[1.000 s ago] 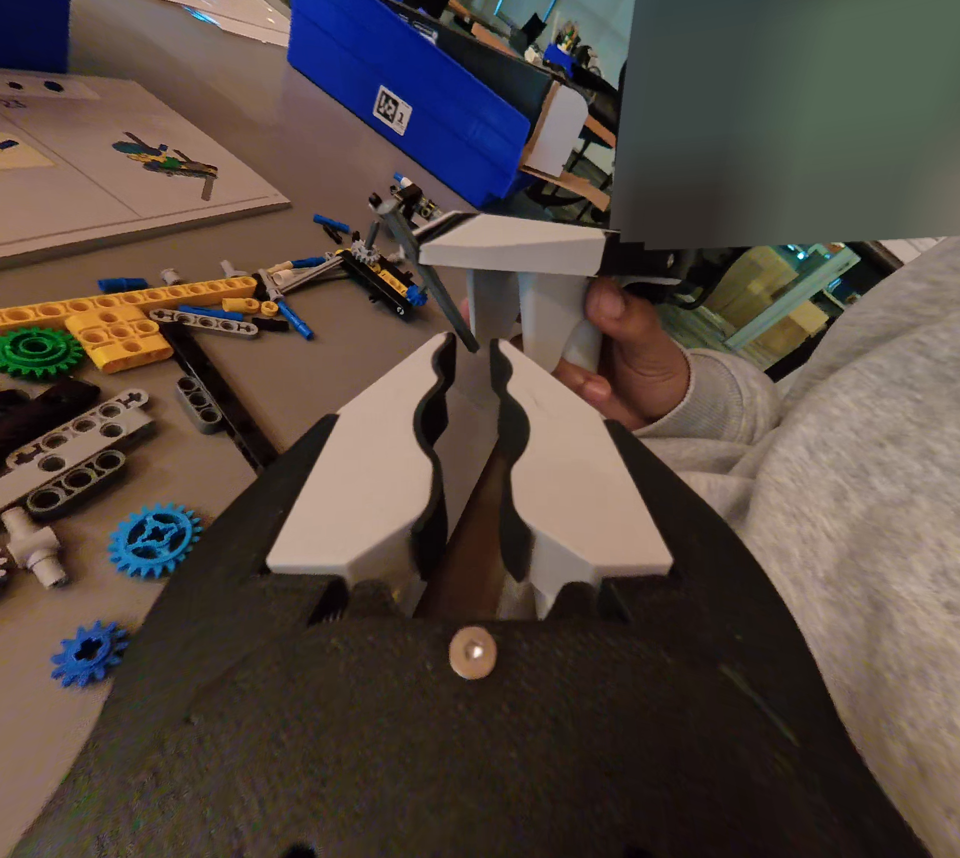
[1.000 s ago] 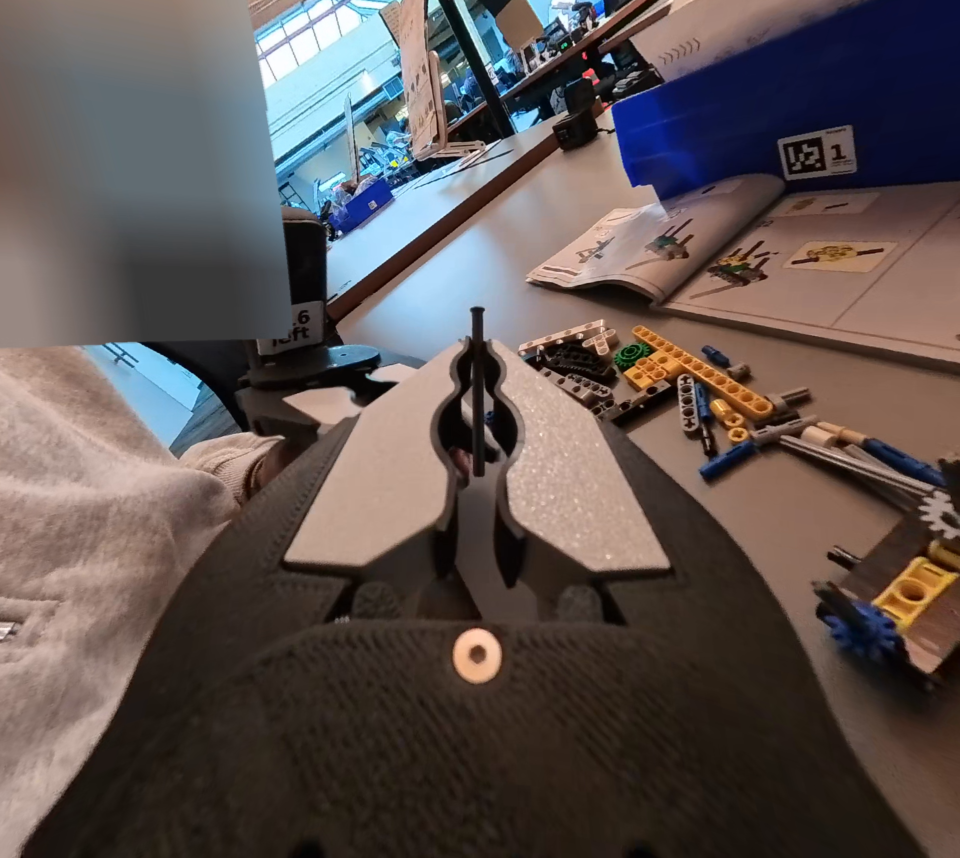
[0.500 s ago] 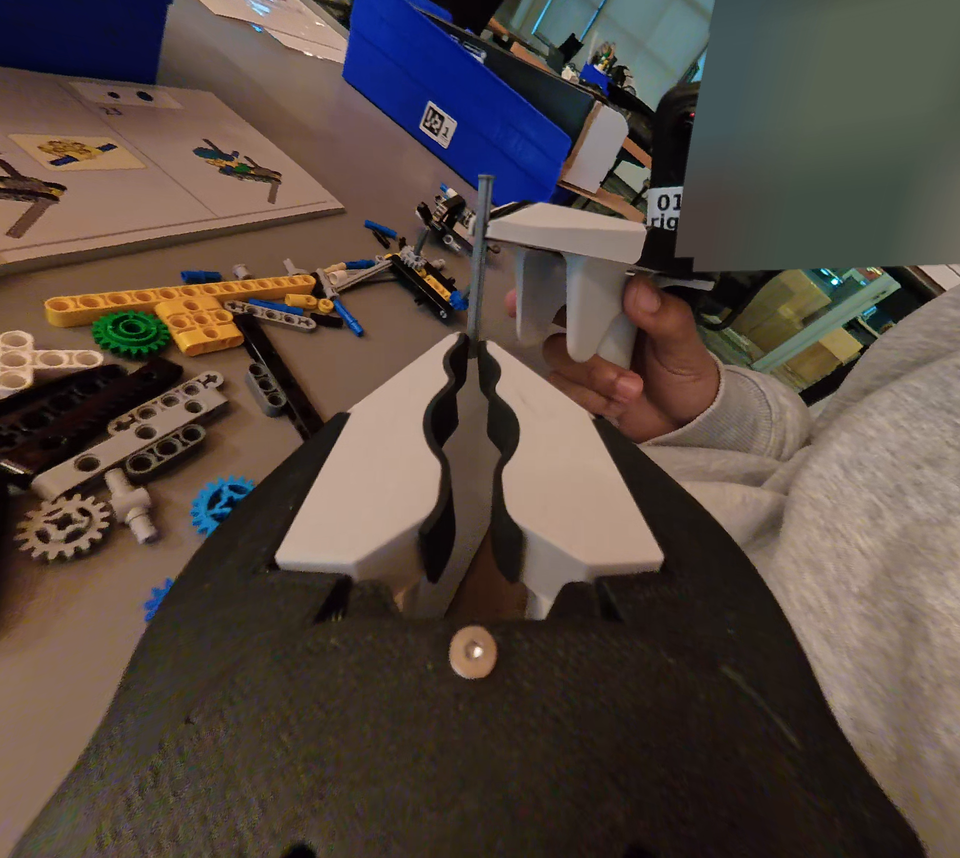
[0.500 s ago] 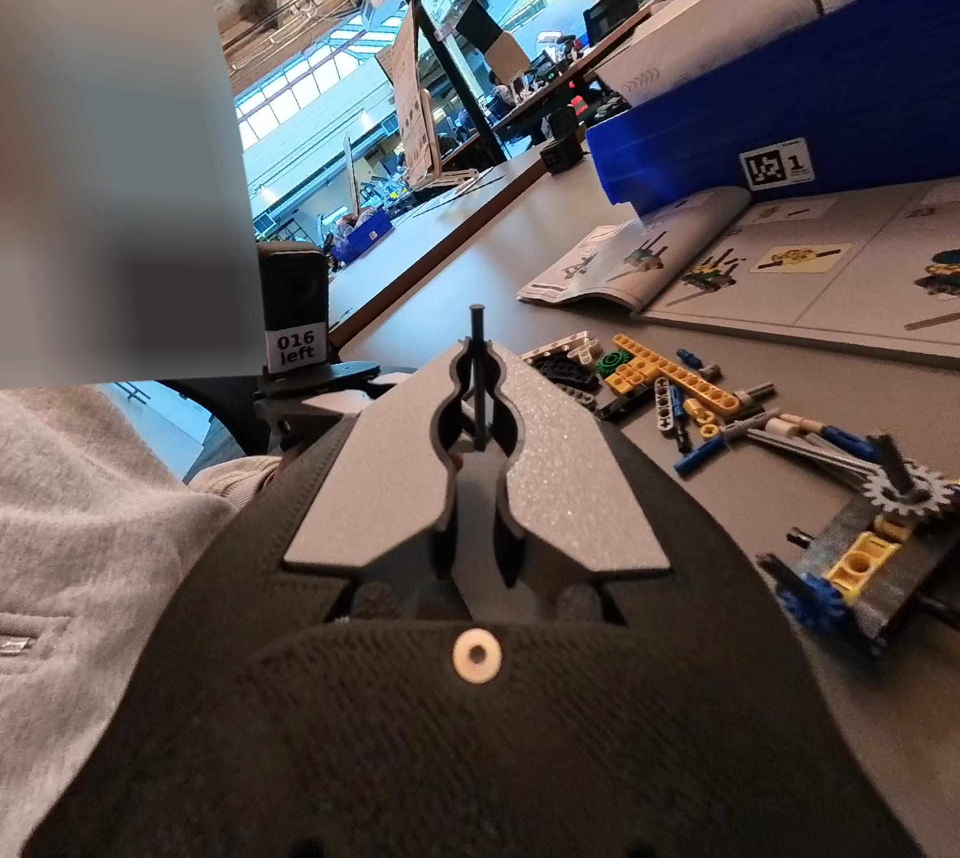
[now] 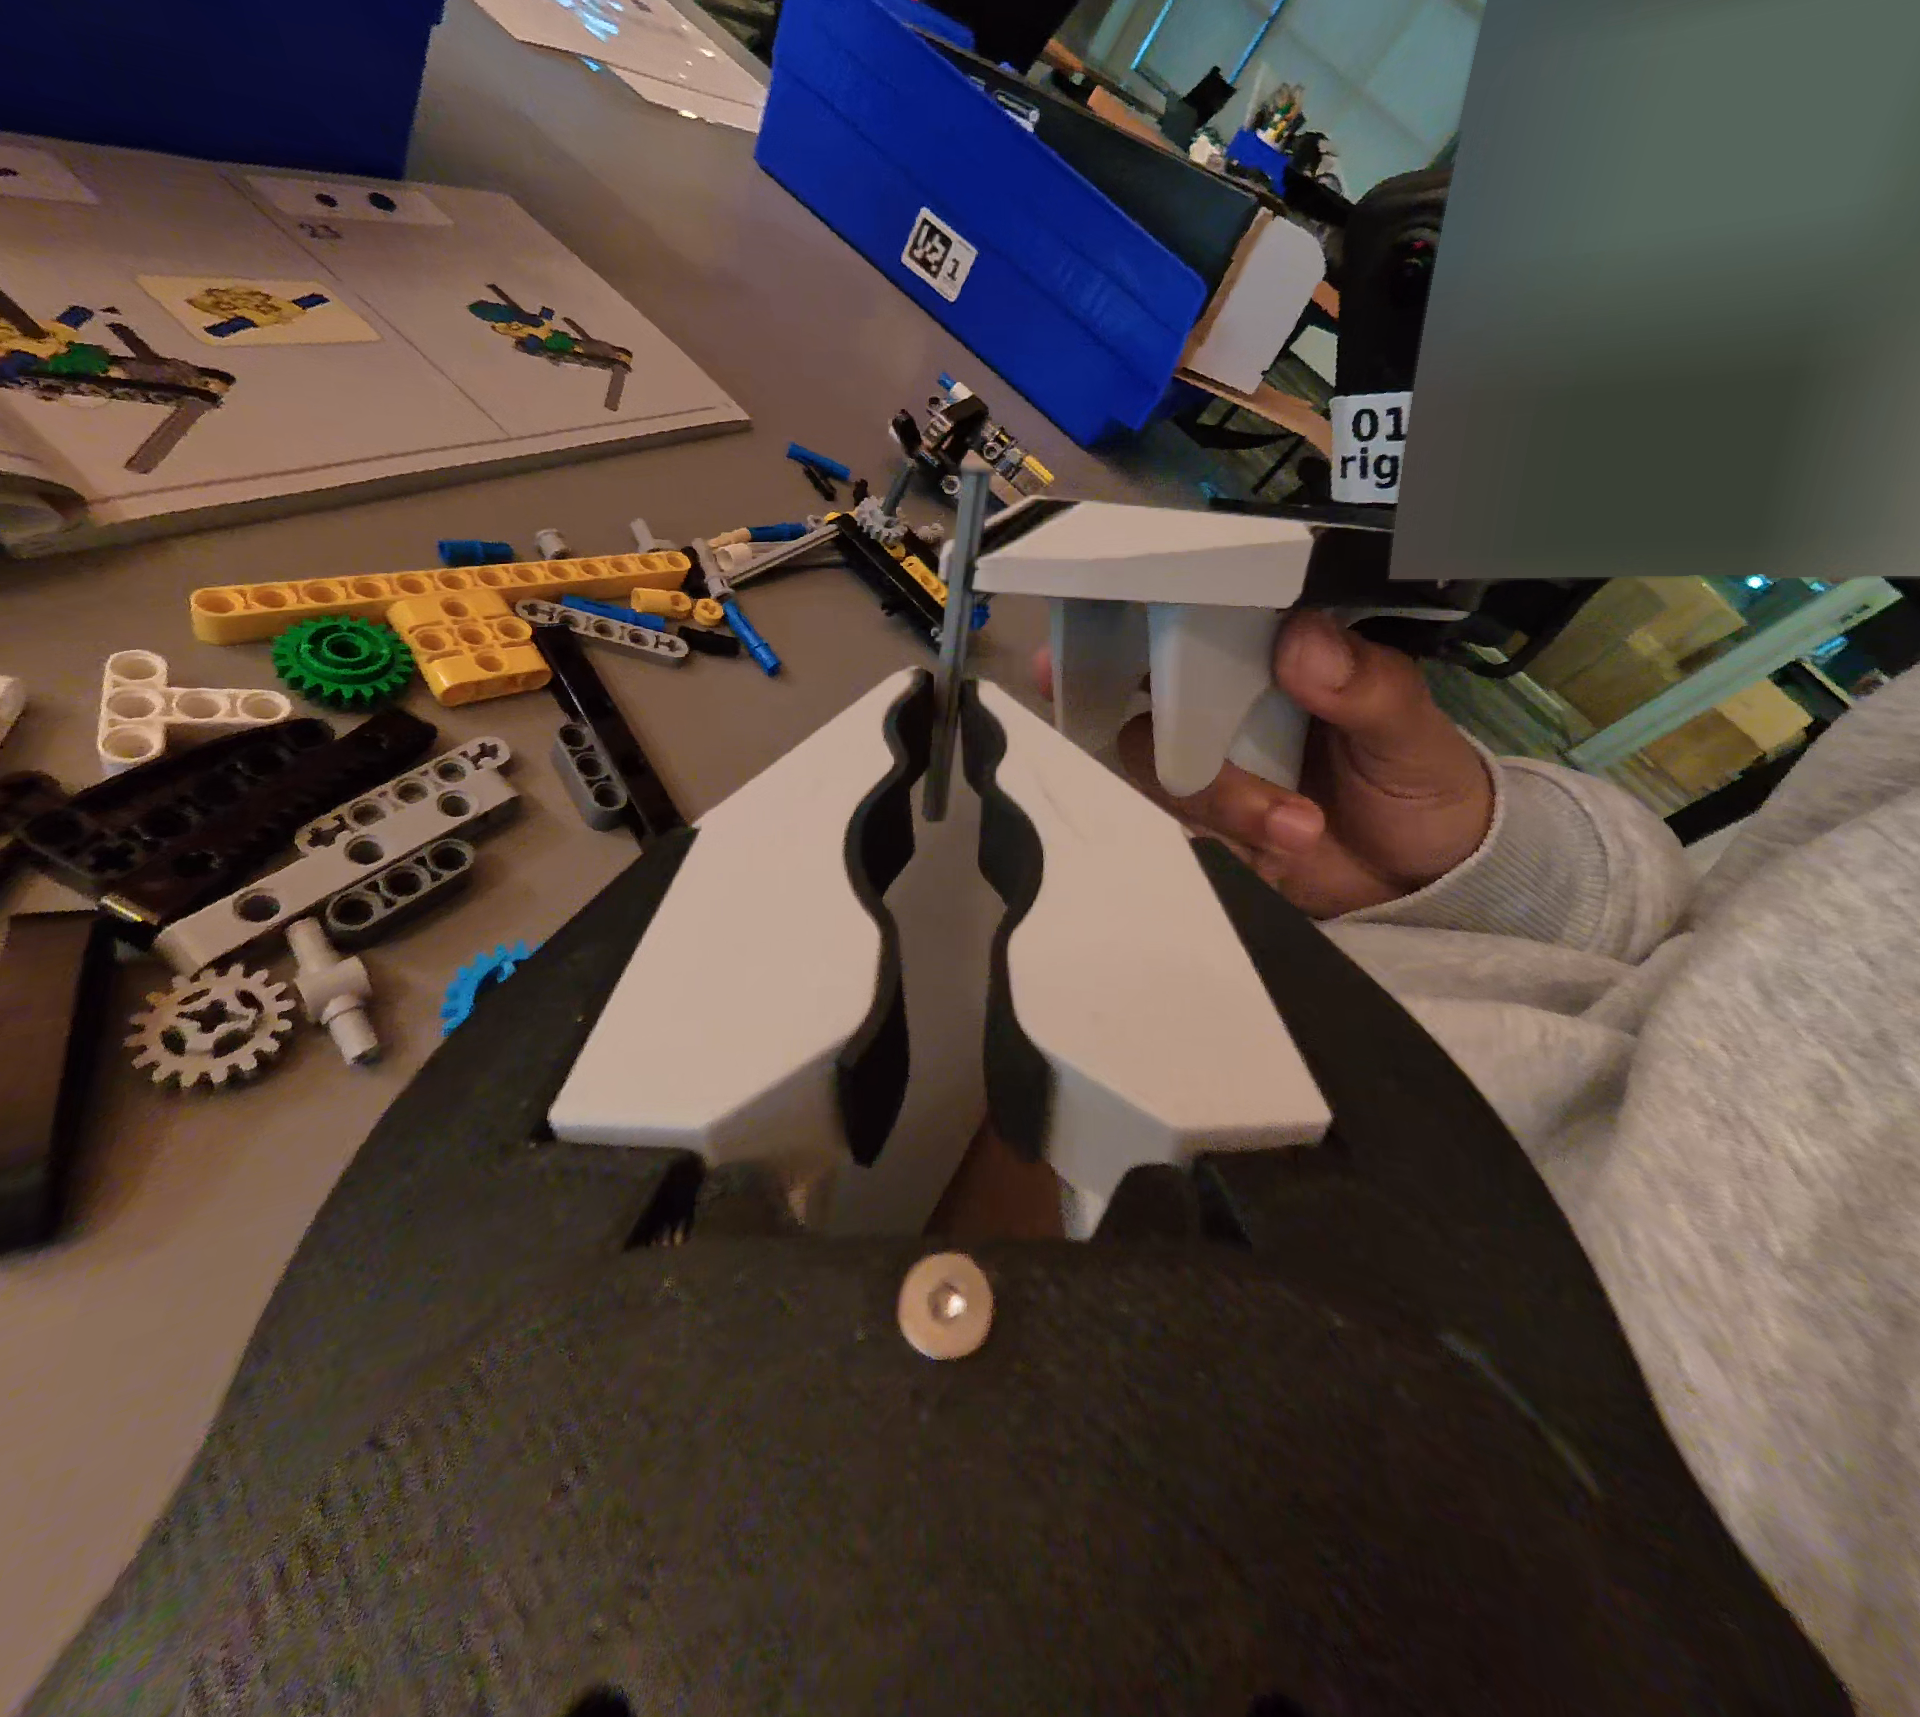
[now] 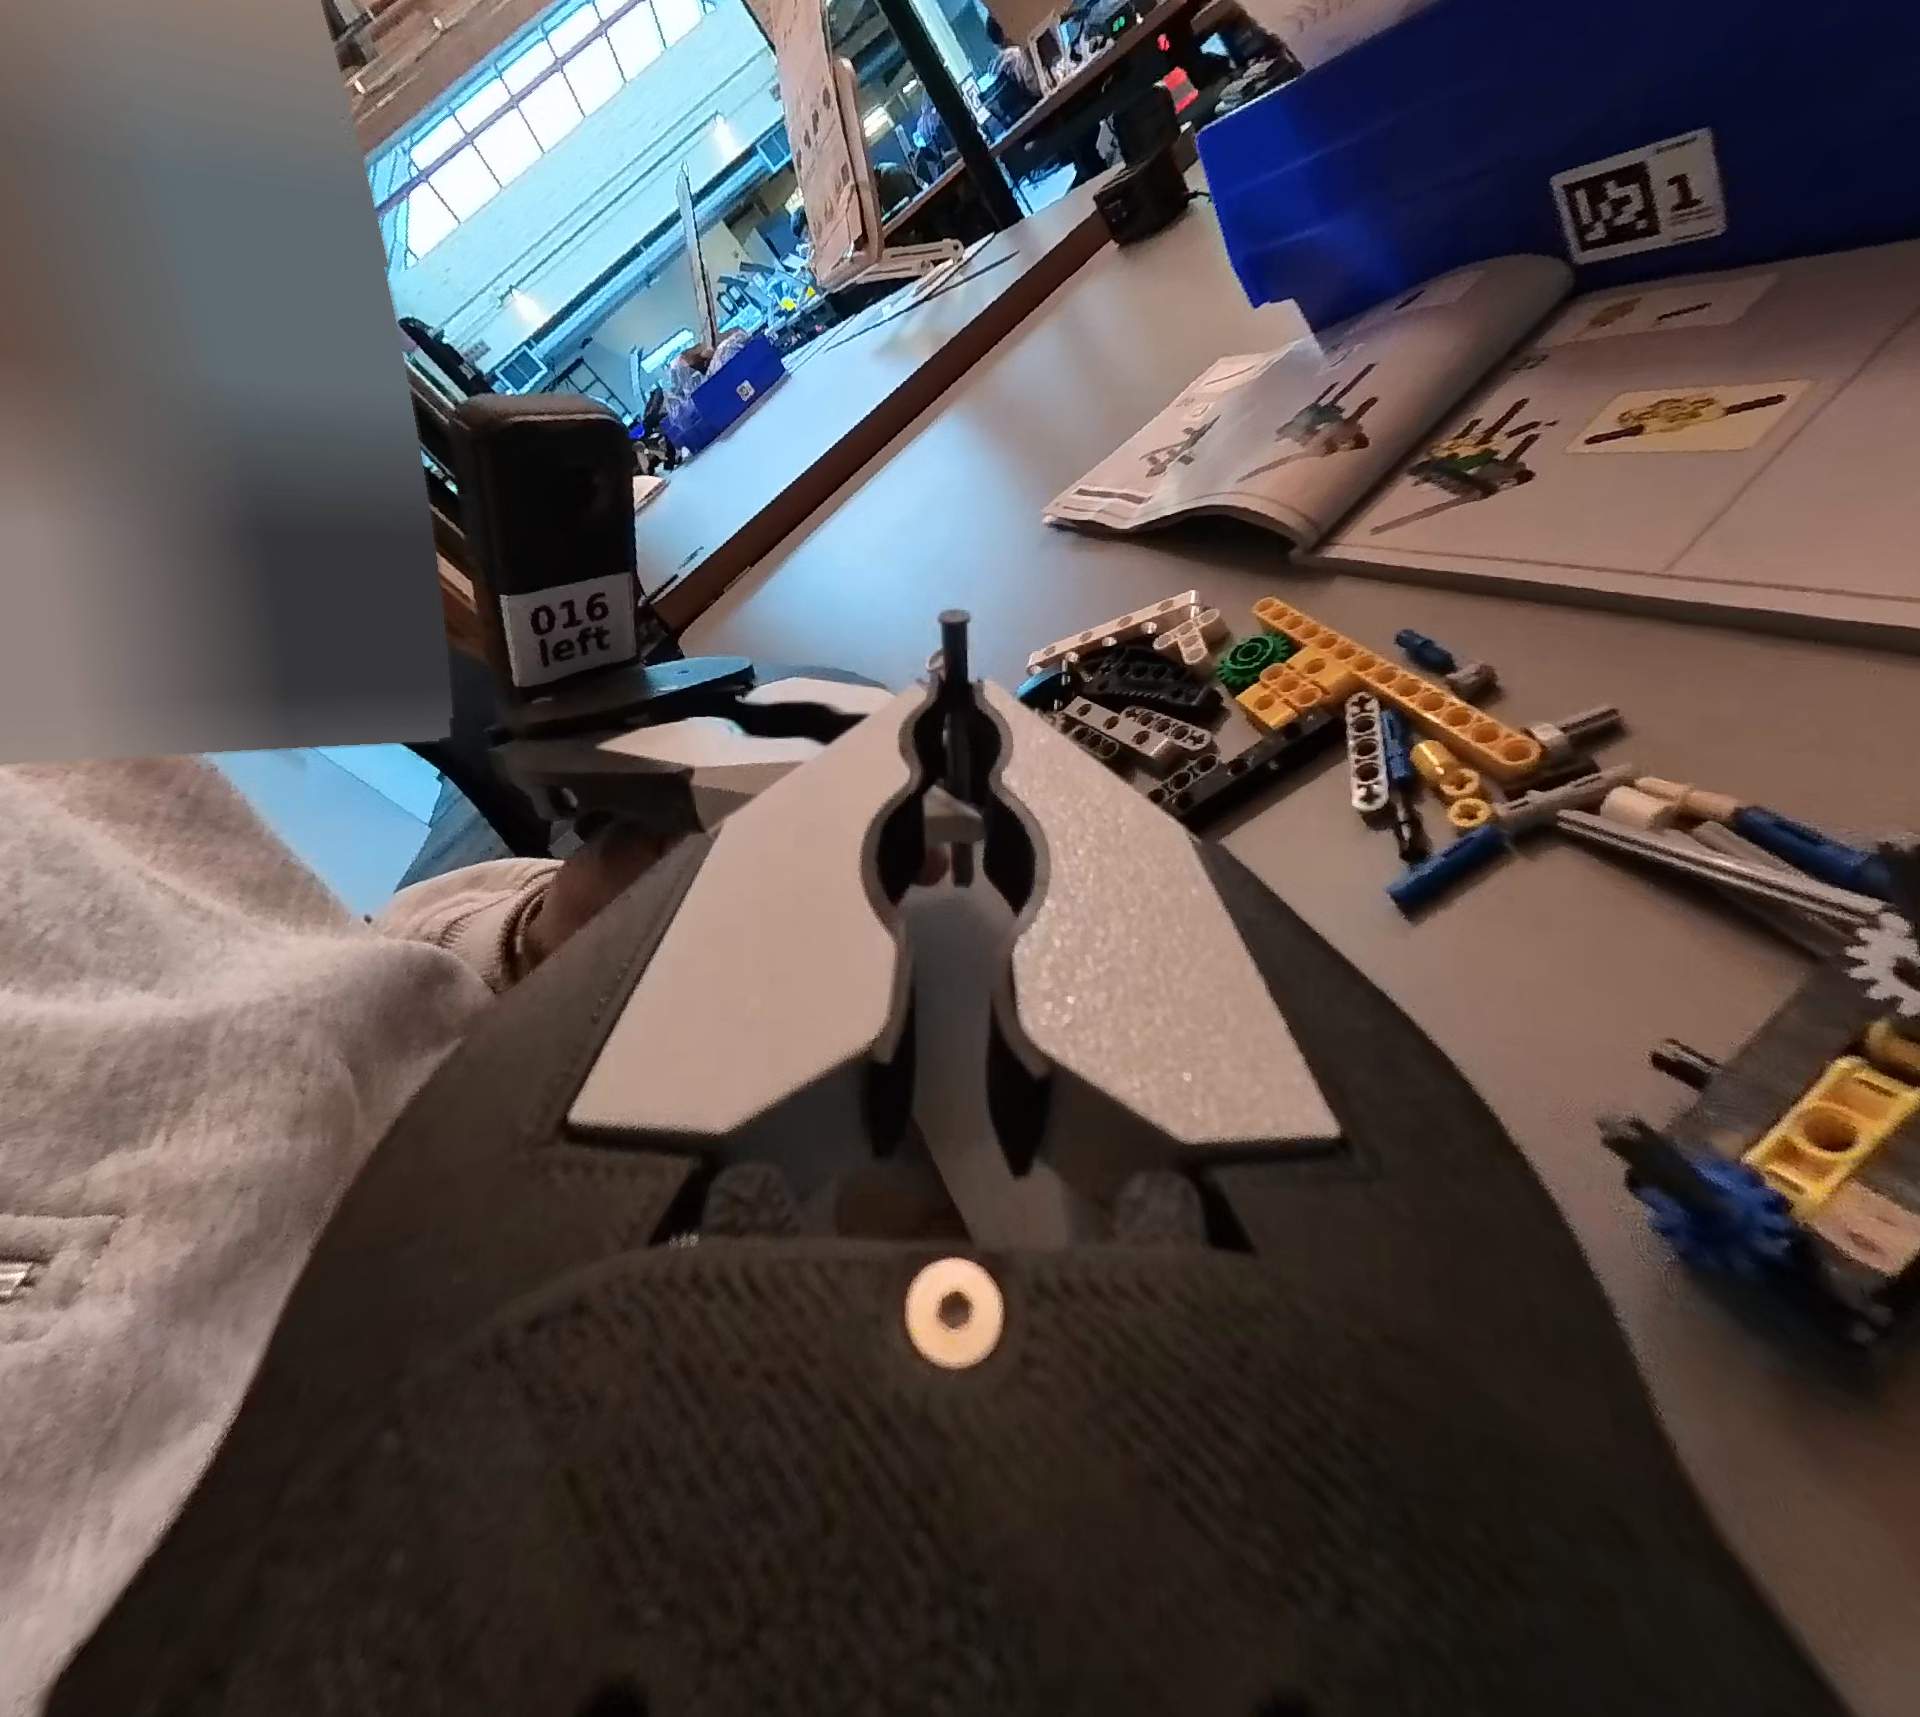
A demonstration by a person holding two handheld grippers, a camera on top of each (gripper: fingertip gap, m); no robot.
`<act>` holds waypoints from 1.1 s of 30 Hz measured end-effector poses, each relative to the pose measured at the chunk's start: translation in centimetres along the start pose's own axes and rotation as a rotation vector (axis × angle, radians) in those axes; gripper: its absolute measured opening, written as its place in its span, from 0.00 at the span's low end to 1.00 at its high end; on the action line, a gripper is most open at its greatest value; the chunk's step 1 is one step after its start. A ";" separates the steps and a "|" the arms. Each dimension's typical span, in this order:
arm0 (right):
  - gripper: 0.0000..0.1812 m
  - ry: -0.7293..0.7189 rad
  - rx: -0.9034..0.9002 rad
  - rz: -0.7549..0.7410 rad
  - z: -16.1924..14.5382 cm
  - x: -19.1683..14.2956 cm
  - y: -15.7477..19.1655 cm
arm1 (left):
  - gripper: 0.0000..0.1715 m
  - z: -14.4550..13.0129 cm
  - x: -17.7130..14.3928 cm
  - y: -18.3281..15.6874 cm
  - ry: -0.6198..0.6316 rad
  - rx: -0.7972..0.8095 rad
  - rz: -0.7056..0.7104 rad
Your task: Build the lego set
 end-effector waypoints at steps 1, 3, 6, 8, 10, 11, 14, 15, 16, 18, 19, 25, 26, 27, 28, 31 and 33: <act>0.01 0.004 -0.007 -0.007 0.0 0.0 0.0 | 0.01 0.0 0.0 0.0 0.003 0.001 -0.005; 0.01 0.015 -0.014 -0.019 0.1 0.0 -0.1 | 0.01 0.1 -0.2 0.0 0.000 0.001 -0.005; 0.13 0.034 -0.079 -0.037 1.0 -0.7 0.1 | 0.01 0.3 -0.4 0.3 -0.011 0.012 0.017; 0.19 0.029 -0.205 -0.125 2.6 -2.1 -0.5 | 0.01 0.3 -0.6 0.4 -0.010 0.012 0.020; 0.24 0.042 -0.380 -0.270 4.3 -4.4 -2.0 | 0.01 0.4 -0.7 0.5 -0.017 0.007 0.021; 0.26 0.063 -0.458 -0.339 5.0 -5.6 -2.8 | 0.01 0.5 -0.7 0.5 -0.021 0.003 0.020; 0.25 0.179 -0.563 -0.460 5.3 -7.9 -5.1 | 0.01 0.5 -0.7 0.6 -0.024 -0.012 0.004; 0.26 0.211 -0.552 -0.473 5.1 -8.1 -5.9 | 0.01 0.5 -0.7 0.5 -0.023 -0.017 -0.003; 0.27 0.243 -0.528 -0.471 4.6 -8.1 -6.5 | 0.01 0.5 -0.7 0.4 -0.021 -0.022 -0.010; 0.32 0.299 -0.476 -0.452 3.4 -7.5 -7.4 | 0.01 0.4 -0.7 0.3 -0.019 -0.023 -0.017; 0.35 0.326 -0.468 -0.456 2.8 -7.2 -7.8 | 0.01 0.4 -0.7 0.3 -0.017 -0.019 -0.015; 0.45 0.418 -0.529 -0.525 1.4 -6.2 -9.2 | 0.01 0.2 -0.7 0.4 -0.008 -0.005 -0.011; 0.44 0.414 -0.529 -0.530 1.5 -6.2 -9.2 | 0.01 0.2 -0.6 0.4 -0.007 -0.008 -0.015; 0.43 0.411 -0.527 -0.534 1.6 -6.2 -9.3 | 0.01 0.2 -0.6 0.3 -0.005 -0.010 -0.018; 0.42 0.409 -0.526 -0.536 1.6 -6.2 -9.3 | 0.01 0.1 -0.6 0.3 -0.004 -0.010 -0.020; 0.34 0.401 -0.531 -0.546 1.7 -6.2 -9.3 | 0.01 0.1 -0.5 0.3 -0.003 -0.012 -0.023; 0.30 0.396 -0.540 -0.547 1.7 -6.2 -9.2 | 0.01 0.1 -0.6 0.3 -0.004 -0.012 -0.023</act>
Point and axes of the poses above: each gripper's, where its closed fingertips meet, x out along the fingers, z out of its top, y = z × x across the jaws, the point moved 4 cm from there along -x, back along the fingers, and after that the axes turned 13 degrees about x, right-handed, at the moved point
